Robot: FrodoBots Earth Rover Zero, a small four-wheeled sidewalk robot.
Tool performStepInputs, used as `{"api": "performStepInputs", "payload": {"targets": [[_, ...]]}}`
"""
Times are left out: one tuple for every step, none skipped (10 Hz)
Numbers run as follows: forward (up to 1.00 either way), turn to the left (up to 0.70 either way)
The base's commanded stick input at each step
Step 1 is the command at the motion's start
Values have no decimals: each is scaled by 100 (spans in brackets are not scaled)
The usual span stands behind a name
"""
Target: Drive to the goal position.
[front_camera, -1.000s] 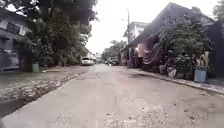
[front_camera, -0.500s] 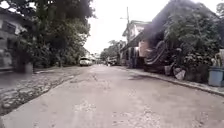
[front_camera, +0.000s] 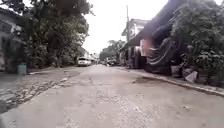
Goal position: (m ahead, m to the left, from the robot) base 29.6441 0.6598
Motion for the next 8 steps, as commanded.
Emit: {"api": "performStepInputs", "payload": {"targets": [[100, 0], [100, 0], [100, 0], [100, 0], [100, 19], [100, 10], [100, 0], [100, 0]]}}
